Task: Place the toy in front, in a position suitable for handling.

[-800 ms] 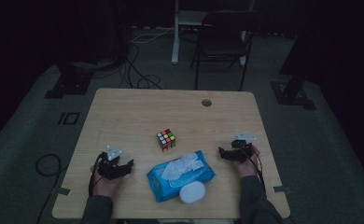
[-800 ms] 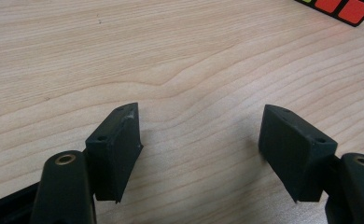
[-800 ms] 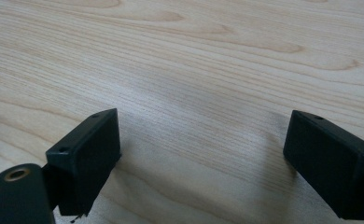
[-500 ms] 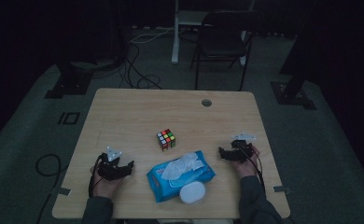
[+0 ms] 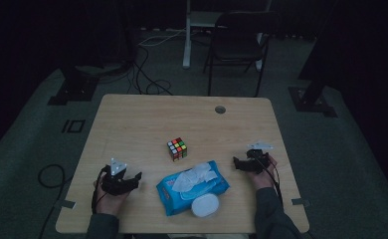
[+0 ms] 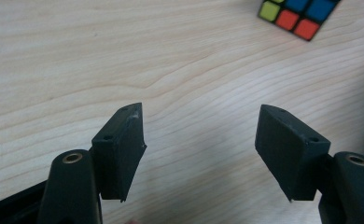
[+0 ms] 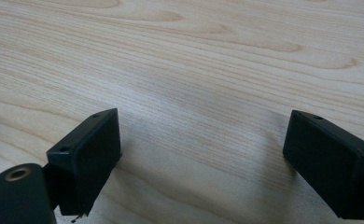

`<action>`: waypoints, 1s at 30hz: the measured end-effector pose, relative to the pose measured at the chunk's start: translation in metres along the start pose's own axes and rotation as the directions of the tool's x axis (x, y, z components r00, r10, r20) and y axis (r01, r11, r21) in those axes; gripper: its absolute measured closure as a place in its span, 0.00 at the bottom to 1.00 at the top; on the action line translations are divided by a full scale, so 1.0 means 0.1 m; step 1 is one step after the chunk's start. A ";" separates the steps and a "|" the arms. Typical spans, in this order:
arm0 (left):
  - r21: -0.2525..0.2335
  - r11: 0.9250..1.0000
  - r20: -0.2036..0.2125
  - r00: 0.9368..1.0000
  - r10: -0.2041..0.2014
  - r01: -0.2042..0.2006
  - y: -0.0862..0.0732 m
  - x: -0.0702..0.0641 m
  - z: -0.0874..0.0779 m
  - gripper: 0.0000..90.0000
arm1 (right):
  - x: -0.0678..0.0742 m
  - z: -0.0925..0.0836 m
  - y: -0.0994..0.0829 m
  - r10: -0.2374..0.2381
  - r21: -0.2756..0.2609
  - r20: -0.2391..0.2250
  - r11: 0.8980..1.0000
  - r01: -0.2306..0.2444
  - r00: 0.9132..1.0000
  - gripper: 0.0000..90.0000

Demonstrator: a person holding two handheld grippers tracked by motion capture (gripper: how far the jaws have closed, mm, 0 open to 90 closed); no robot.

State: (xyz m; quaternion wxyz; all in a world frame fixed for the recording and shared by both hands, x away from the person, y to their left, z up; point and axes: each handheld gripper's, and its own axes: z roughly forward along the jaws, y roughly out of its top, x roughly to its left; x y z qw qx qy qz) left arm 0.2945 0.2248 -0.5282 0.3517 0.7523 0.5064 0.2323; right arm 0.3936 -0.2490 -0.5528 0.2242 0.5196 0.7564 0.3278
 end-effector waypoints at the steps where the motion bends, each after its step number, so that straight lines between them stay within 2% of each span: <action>1: -0.003 1.000 -0.001 1.000 0.023 -0.023 0.01 -0.05 -0.02 0.37 | 0.00 0.00 0.00 0.000 0.000 0.000 1.000 0.000 1.000 0.12; 7: -0.009 0.999 0.011 0.999 0.049 -0.049 0.01 -0.17 -0.07 0.36 | 0.00 0.00 0.00 0.001 0.000 0.000 1.000 -0.001 1.000 0.12; 9: -0.014 0.999 0.014 0.999 0.051 -0.051 0.02 -0.18 -0.09 0.36 | 0.00 0.00 0.00 0.001 0.000 0.000 1.000 -0.001 1.000 0.12; 11: -0.025 0.999 0.039 0.998 0.043 -0.042 0.05 -0.22 -0.14 0.36 | 0.00 0.00 0.00 0.000 0.000 0.000 1.000 0.000 1.000 0.12; 12: -0.025 0.999 0.039 0.998 0.043 -0.042 0.05 -0.22 -0.14 0.36 | 0.00 0.00 0.00 0.000 0.000 0.000 1.000 0.000 1.000 0.12; 19: -0.037 0.997 0.054 0.996 0.072 -0.070 0.09 -0.39 -0.27 0.36 | 0.00 0.00 0.00 0.000 0.000 0.000 1.000 0.000 1.000 0.12; 26: -0.068 0.990 0.074 0.989 0.128 -0.123 0.11 -0.59 -0.37 0.34 | 0.00 0.00 0.00 0.001 0.000 0.000 1.000 -0.001 1.000 0.12; 28: -0.068 0.990 0.074 0.989 0.128 -0.123 0.11 -0.59 -0.37 0.34 | 0.00 0.00 0.00 0.000 0.000 0.000 1.000 0.000 1.000 0.12; 30: -0.078 0.988 0.084 0.987 0.140 -0.134 0.11 -0.65 -0.40 0.34 | 0.00 0.00 0.00 0.000 0.000 0.000 1.000 0.000 1.000 0.12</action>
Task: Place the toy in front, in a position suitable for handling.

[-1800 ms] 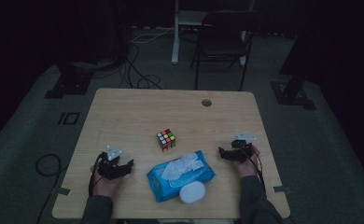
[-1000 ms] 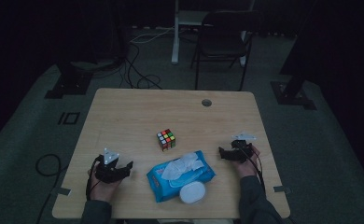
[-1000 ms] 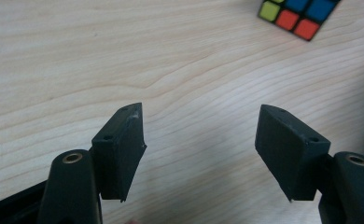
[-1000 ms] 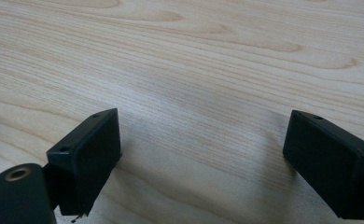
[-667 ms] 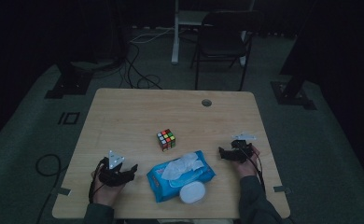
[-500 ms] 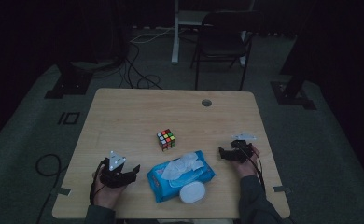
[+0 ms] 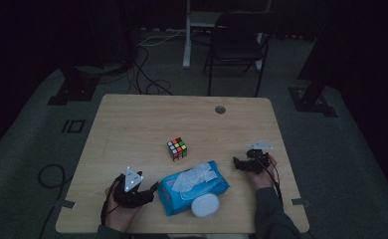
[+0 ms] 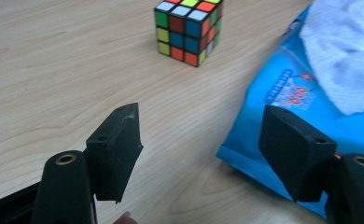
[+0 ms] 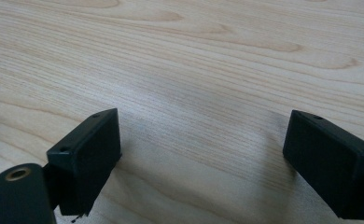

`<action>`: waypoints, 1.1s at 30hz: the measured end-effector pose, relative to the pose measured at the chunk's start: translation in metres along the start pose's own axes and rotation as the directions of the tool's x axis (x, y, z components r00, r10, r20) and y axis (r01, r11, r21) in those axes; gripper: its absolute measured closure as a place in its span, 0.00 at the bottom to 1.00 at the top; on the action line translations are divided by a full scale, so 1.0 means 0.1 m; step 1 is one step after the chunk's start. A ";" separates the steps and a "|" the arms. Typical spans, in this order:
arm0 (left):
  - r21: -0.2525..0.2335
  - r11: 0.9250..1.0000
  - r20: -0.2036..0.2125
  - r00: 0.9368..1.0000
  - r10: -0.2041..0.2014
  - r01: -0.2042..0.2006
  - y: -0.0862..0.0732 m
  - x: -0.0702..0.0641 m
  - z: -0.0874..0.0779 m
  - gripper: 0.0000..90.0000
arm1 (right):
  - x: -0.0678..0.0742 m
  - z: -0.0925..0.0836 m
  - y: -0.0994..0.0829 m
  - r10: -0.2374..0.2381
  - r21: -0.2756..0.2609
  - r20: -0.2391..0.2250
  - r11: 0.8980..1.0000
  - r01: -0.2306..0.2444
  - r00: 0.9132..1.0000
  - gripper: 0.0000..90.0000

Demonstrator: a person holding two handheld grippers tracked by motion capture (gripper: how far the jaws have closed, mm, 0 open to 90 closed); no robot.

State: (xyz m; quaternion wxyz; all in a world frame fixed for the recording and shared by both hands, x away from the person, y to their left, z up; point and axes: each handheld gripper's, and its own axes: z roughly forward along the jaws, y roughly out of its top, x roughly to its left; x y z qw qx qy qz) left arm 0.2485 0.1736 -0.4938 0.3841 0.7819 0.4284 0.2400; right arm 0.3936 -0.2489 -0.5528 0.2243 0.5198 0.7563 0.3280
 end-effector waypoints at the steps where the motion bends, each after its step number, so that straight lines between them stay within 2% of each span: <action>1: -0.001 1.000 0.002 1.000 0.004 -0.004 0.00 -0.02 -0.01 0.34 | 0.00 0.00 0.00 -0.001 0.000 0.000 1.000 0.001 1.000 0.12; 11: -0.017 0.999 0.024 0.999 0.032 -0.031 -0.01 -0.21 -0.08 0.35 | 0.00 0.00 0.00 0.000 0.000 0.000 1.000 0.000 1.000 0.12; 14: -0.010 0.999 0.043 0.998 0.041 -0.040 -0.04 -0.29 -0.09 0.35 | 0.00 0.00 0.00 0.000 0.000 0.000 1.000 0.000 1.000 0.12; 20: 0.008 0.998 0.051 0.997 0.066 -0.066 -0.08 -0.44 -0.14 0.35 | 0.00 0.00 0.00 0.002 0.000 0.000 1.000 -0.002 1.000 0.12; 24: 0.009 0.997 0.075 0.995 0.071 -0.071 -0.09 -0.50 -0.16 0.35 | 0.00 0.00 0.00 0.002 0.000 0.000 1.000 -0.002 1.000 0.12; 27: 0.006 0.998 0.094 0.994 0.057 -0.058 -0.12 -0.57 -0.17 0.35 | 0.00 0.00 0.00 0.003 0.000 0.000 1.000 -0.003 1.000 0.12; 31: 0.026 0.996 0.104 0.991 0.079 -0.082 -0.17 -0.67 -0.15 0.35 | 0.00 0.00 0.00 0.004 0.000 0.000 1.000 -0.004 1.000 0.12; 33: 0.032 0.997 0.128 0.990 0.067 -0.072 -0.20 -0.69 -0.14 0.37 | 0.00 0.00 0.00 0.003 0.000 0.000 1.000 -0.003 1.000 0.12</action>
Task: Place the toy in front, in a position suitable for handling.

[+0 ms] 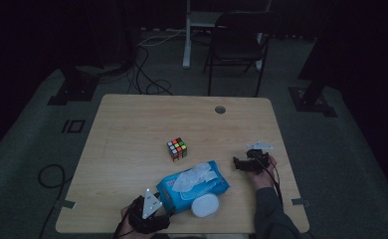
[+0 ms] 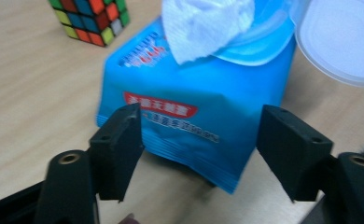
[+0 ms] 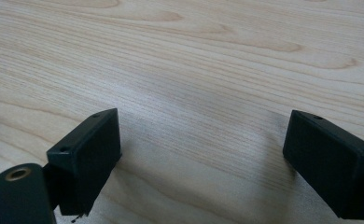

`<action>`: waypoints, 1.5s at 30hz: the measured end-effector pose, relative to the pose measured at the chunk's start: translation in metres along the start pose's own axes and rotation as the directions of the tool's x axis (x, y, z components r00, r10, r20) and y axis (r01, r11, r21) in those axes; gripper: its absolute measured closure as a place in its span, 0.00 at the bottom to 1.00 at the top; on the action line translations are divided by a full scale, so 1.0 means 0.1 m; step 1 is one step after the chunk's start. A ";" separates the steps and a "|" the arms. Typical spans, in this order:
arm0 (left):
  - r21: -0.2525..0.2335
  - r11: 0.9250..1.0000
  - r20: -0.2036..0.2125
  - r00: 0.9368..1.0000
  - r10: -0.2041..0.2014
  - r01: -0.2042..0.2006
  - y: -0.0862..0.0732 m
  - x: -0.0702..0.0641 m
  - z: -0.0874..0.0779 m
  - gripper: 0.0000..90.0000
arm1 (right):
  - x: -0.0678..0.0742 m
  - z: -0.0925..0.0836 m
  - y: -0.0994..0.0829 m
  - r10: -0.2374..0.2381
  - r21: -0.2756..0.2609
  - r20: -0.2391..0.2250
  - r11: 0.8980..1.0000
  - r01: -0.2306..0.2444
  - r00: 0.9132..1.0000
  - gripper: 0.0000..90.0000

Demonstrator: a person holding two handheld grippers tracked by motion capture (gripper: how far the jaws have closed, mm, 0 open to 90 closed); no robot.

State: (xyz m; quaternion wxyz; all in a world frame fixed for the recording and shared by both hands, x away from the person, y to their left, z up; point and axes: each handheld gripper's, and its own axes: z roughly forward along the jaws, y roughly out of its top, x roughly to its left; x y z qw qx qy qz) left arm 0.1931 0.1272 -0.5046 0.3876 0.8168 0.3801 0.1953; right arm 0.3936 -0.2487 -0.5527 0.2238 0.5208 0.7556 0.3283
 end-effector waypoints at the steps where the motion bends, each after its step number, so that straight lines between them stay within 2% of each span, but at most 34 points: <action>1: -0.005 1.000 0.009 1.000 -0.013 0.013 -0.02 0.00 0.00 0.38 | 0.00 0.00 0.00 0.000 0.000 0.000 1.000 0.000 1.000 0.12; 6: 0.008 1.000 0.039 0.999 -0.011 0.010 -0.09 -0.04 -0.02 0.39 | 0.00 0.00 0.00 0.000 0.000 0.000 1.000 0.000 1.000 0.12; 9: 0.026 1.000 0.031 0.999 0.009 -0.009 -0.14 -0.09 0.02 0.39 | 0.00 0.00 0.00 0.001 0.000 0.000 1.000 -0.001 1.000 0.12; 10: 0.051 0.998 0.015 1.000 0.023 -0.024 -0.15 -0.11 0.05 0.44 | 0.00 0.00 0.00 0.000 0.000 0.000 1.000 0.000 1.000 0.12; 11: 0.051 0.998 0.015 1.000 0.023 -0.024 -0.15 -0.11 0.05 0.52 | 0.00 0.00 0.00 0.000 0.000 0.000 1.000 0.000 1.000 0.12; 12: 0.072 0.997 0.014 1.000 0.022 -0.023 -0.15 -0.10 0.07 0.52 | 0.00 0.00 0.00 0.000 0.000 0.000 1.000 0.000 1.000 0.12; 13: 0.095 0.995 0.007 1.000 -0.005 0.005 -0.15 -0.07 0.09 0.67 | 0.00 0.00 0.00 0.000 0.000 0.000 1.000 0.000 1.000 0.12; 16: 0.100 0.995 -0.003 1.000 -0.009 0.009 -0.14 -0.04 0.10 0.79 | 0.00 0.00 0.00 0.000 0.000 0.000 1.000 0.000 1.000 0.12; 17: 0.115 0.993 -0.057 0.998 0.011 -0.004 -0.13 -0.03 0.12 0.83 | 0.00 0.00 0.00 0.001 0.000 0.000 1.000 -0.001 1.000 0.12; 18: 0.119 0.993 -0.068 0.998 0.007 0.001 -0.13 -0.01 0.14 0.84 | 0.00 0.00 0.00 0.001 0.000 0.000 1.000 -0.001 1.000 0.12; 19: 0.119 0.993 -0.068 0.998 0.007 0.001 -0.13 -0.01 0.14 0.84 | 0.00 0.00 0.00 0.001 0.000 0.000 1.000 -0.001 1.000 0.12; 20: 0.119 0.992 -0.057 0.998 -0.024 0.031 -0.12 0.04 0.18 0.84 | 0.00 0.00 0.00 0.000 0.000 0.000 1.000 0.000 1.000 0.12; 21: 0.112 0.993 -0.052 0.998 -0.029 0.035 -0.12 0.05 0.20 0.84 | 0.00 0.00 0.00 -0.001 0.000 0.000 1.000 0.001 1.000 0.12; 24: 0.110 0.994 -0.069 0.997 -0.016 0.024 -0.11 0.05 0.22 0.92 | 0.00 0.00 0.00 -0.001 0.000 0.000 1.000 0.001 1.000 0.12; 25: 0.104 0.994 -0.091 0.996 -0.024 0.034 -0.11 0.08 0.21 0.92 | 0.00 0.00 0.00 -0.001 0.000 0.000 1.000 0.001 1.000 0.12; 27: 0.086 0.993 -0.119 0.990 -0.075 0.086 -0.13 0.19 0.20 0.99 | 0.00 0.00 0.00 -0.002 0.000 0.000 1.000 0.002 1.000 0.12; 28: 0.086 0.993 -0.119 0.990 -0.075 0.086 -0.13 0.19 0.20 1.00 | 0.00 0.00 0.00 -0.002 0.000 0.000 1.000 0.002 1.000 0.12; 29: 0.089 0.992 -0.146 0.987 -0.074 0.088 -0.13 0.23 0.19 1.00 | 0.00 0.00 0.00 -0.002 0.000 0.000 1.000 0.002 1.000 0.12; 30: 0.087 0.991 -0.155 0.984 -0.085 0.099 -0.12 0.27 0.19 1.00 | 0.00 0.00 0.00 -0.002 0.000 0.000 1.000 0.002 1.000 0.12; 32: 0.082 0.986 -0.166 0.978 -0.128 0.143 -0.13 0.40 0.17 1.00 | 0.00 0.00 0.00 -0.003 0.000 0.000 1.000 0.003 1.000 0.12; 34: 0.085 0.984 -0.187 0.972 -0.139 0.157 -0.13 0.49 0.16 1.00 | 0.00 0.00 0.00 -0.002 0.000 0.000 1.000 0.002 1.000 0.12; 35: 0.082 0.979 -0.200 0.965 -0.167 0.187 -0.13 0.60 0.15 1.00 | 0.00 0.00 0.00 -0.002 0.000 -0.001 1.000 0.002 1.000 0.12; 36: 0.082 0.979 -0.200 0.965 -0.167 0.187 -0.13 0.60 0.15 1.00 | 0.00 0.00 0.00 -0.002 0.000 -0.001 1.000 0.002 1.000 0.12; 39: 0.090 0.970 -0.234 0.951 -0.200 0.226 -0.12 0.80 0.14 1.00 | 0.00 0.00 0.00 -0.003 0.000 0.000 1.000 0.003 1.000 0.12; 43: 0.084 0.952 -0.244 0.932 -0.267 0.294 -0.10 1.09 0.14 1.00 | 0.00 0.00 0.00 -0.003 0.000 0.000 1.000 0.003 1.000 0.12; 45: 0.084 0.947 -0.267 0.922 -0.279 0.311 -0.09 1.22 0.15 1.00 | 0.00 0.00 0.00 -0.002 0.000 0.000 1.000 0.002 1.000 0.12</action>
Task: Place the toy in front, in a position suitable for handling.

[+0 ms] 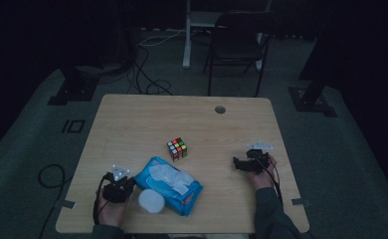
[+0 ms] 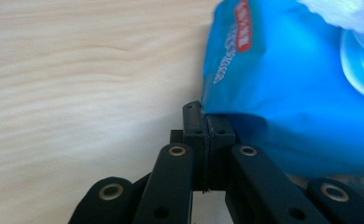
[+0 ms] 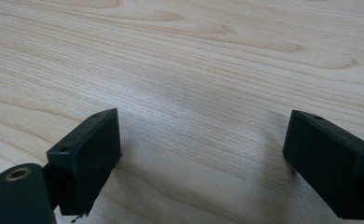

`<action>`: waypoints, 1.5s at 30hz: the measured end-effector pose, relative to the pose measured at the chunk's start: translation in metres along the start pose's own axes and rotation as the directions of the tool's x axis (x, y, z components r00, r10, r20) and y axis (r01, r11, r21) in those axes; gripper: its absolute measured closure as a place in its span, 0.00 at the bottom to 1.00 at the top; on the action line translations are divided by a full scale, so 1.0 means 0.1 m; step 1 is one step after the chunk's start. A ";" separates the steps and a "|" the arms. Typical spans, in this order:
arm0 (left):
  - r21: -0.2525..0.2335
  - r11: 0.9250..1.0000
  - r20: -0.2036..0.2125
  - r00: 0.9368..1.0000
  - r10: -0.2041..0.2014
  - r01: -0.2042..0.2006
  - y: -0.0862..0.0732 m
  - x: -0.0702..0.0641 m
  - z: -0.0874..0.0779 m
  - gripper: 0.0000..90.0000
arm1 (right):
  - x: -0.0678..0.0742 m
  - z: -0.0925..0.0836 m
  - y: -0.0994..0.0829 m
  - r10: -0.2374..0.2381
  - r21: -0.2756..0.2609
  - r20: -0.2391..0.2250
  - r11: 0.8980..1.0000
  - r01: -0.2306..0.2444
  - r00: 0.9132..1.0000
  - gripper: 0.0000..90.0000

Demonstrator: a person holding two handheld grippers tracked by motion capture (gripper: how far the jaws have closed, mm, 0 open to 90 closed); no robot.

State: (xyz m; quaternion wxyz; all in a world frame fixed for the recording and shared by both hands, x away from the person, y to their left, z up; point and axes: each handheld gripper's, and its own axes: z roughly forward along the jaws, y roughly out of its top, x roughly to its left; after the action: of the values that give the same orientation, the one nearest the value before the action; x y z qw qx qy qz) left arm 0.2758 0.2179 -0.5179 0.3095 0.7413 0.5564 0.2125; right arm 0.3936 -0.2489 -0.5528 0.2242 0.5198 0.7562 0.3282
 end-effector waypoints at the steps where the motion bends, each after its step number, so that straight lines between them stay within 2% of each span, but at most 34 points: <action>1: -0.002 1.000 -0.003 1.000 -0.012 0.012 0.02 0.06 0.02 1.00 | 0.00 0.00 0.00 0.000 0.000 0.000 1.000 0.000 1.000 0.12; 3: -0.001 1.000 -0.014 1.000 -0.020 0.020 0.06 0.16 0.05 1.00 | 0.00 0.00 0.00 0.000 0.000 -0.001 1.000 0.000 1.000 0.12; 4: 0.001 1.000 -0.028 0.999 -0.028 0.028 0.10 0.26 0.09 1.00 | 0.00 0.00 0.00 0.000 0.000 -0.001 1.000 0.000 1.000 0.12; 5: 0.001 1.000 -0.028 0.999 -0.028 0.028 0.10 0.26 0.09 1.00 | 0.00 0.00 0.00 0.000 0.000 -0.001 1.000 0.000 1.000 0.12; 8: 0.008 0.999 -0.053 0.998 -0.031 0.032 0.19 0.42 0.15 0.99 | 0.00 0.00 0.00 0.000 0.000 0.000 1.000 0.000 1.000 0.12; 11: 0.017 1.000 -0.075 0.997 -0.022 0.023 0.27 0.55 0.22 0.98 | 0.00 0.00 0.00 0.000 0.000 0.000 1.000 0.000 1.000 0.12; 12: 0.027 0.999 -0.094 0.995 -0.015 0.017 0.34 0.63 0.26 0.97 | 0.00 0.00 0.00 0.000 0.000 0.000 1.000 0.000 1.000 0.12; 13: 0.027 0.999 -0.094 0.995 -0.015 0.017 0.34 0.63 0.26 0.96 | 0.00 0.00 0.00 0.000 0.000 0.000 1.000 0.000 1.000 0.12; 14: 0.040 0.999 -0.108 0.994 -0.010 0.014 0.39 0.69 0.30 0.96 | 0.00 0.00 0.00 0.000 0.000 0.000 1.000 0.000 1.000 0.12; 16: 0.043 0.999 -0.108 0.994 -0.007 0.011 0.45 0.77 0.35 0.94 | 0.00 0.00 0.00 0.000 0.000 0.000 1.000 0.000 1.000 0.12; 18: 0.051 0.999 -0.119 0.993 0.008 -0.002 0.50 0.83 0.39 0.88 | 0.00 0.00 0.00 0.000 0.000 0.000 1.000 0.000 1.000 0.12; 20: 0.060 0.998 -0.117 0.993 0.009 -0.002 0.54 0.87 0.40 0.76 | 0.00 0.00 0.00 0.000 0.000 0.000 1.000 0.000 1.000 0.12; 22: 0.055 0.998 -0.120 0.993 0.001 0.005 0.54 0.89 0.38 0.74 | 0.00 0.00 0.00 0.000 0.000 0.000 1.000 0.000 1.000 0.12; 26: 0.023 0.999 -0.130 0.991 -0.033 0.037 0.48 0.92 0.27 0.63 | 0.00 0.00 0.00 0.000 0.000 0.000 1.000 0.000 1.000 0.12; 28: -0.005 0.999 -0.149 0.988 -0.047 0.047 0.46 0.90 0.18 0.60 | 0.00 0.00 0.00 0.000 0.000 0.000 1.000 0.000 1.000 0.12; 29: -0.020 0.999 -0.144 0.988 -0.052 0.050 0.46 0.89 0.14 0.60 | 0.00 0.00 0.00 0.000 0.000 0.000 1.000 0.000 1.000 0.12; 30: -0.063 0.997 -0.134 0.990 -0.046 0.038 0.48 0.81 0.02 0.59 | 0.00 0.00 0.00 0.000 0.000 0.000 1.000 0.000 1.000 0.12; 31: -0.063 0.997 -0.134 0.990 -0.046 0.038 0.48 0.81 0.02 0.59 | 0.00 0.00 0.00 0.000 0.000 0.000 1.000 0.000 1.000 0.12; 33: -0.101 0.995 -0.111 0.993 -0.028 0.016 0.52 0.70 -0.07 0.59 | 0.00 0.00 0.00 0.001 0.000 0.001 1.000 -0.001 1.000 0.12; 34: -0.101 0.995 -0.111 0.993 -0.028 0.016 0.52 0.70 -0.07 0.58 | 0.00 0.00 0.00 0.001 0.000 0.001 1.000 -0.001 1.000 0.12; 35: -0.133 0.991 -0.083 0.997 -0.002 -0.009 0.57 0.53 -0.15 0.58 | 0.02 0.00 0.00 0.003 0.001 0.002 1.000 -0.003 1.000 0.12; 36: -0.139 0.990 -0.069 0.997 0.015 -0.024 0.59 0.46 -0.17 0.58 | 0.02 0.00 0.00 0.003 0.001 0.002 1.000 -0.003 1.000 0.12; 38: -0.150 0.987 -0.051 0.997 0.049 -0.056 0.62 0.34 -0.21 0.58 | 0.02 0.00 0.01 0.002 0.001 0.000 1.000 -0.002 1.000 0.12; 40: -0.158 0.986 -0.044 0.998 0.053 -0.059 0.63 0.30 -0.22 0.58 | 0.02 0.00 0.01 0.001 0.001 0.000 1.000 -0.001 1.000 0.12; 41: -0.181 0.982 -0.018 0.998 0.056 -0.059 0.65 0.19 -0.25 0.57 | 0.03 0.00 0.01 0.010 -0.009 0.010 1.000 -0.010 1.000 0.20; 42: -0.181 0.982 -0.018 0.998 0.056 -0.059 0.65 0.19 -0.25 0.57 | 0.03 0.00 0.01 0.010 -0.009 0.010 1.000 -0.010 1.000 0.20; 43: -0.189 0.980 -0.010 0.998 0.058 -0.058 0.66 0.16 -0.26 0.57 | 0.05 -0.01 0.02 0.011 -0.005 0.009 1.000 -0.011 1.000 0.28; 44: -0.199 0.978 0.004 0.998 0.063 -0.061 0.66 0.12 -0.27 0.57 | 0.09 -0.04 0.06 0.014 0.007 -0.009 1.000 -0.014 1.000 0.41; 45: -0.204 0.977 0.007 0.998 0.063 -0.060 0.66 0.09 -0.28 0.57 | 0.09 -0.04 0.06 0.014 0.007 -0.009 1.000 -0.014 1.000 0.41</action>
State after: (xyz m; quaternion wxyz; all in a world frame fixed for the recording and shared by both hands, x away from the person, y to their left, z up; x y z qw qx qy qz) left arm 0.3059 0.2202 -0.4521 0.3808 0.7240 0.5064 0.2726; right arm 0.3915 -0.2400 -0.5457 0.2166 0.5243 0.7548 0.3295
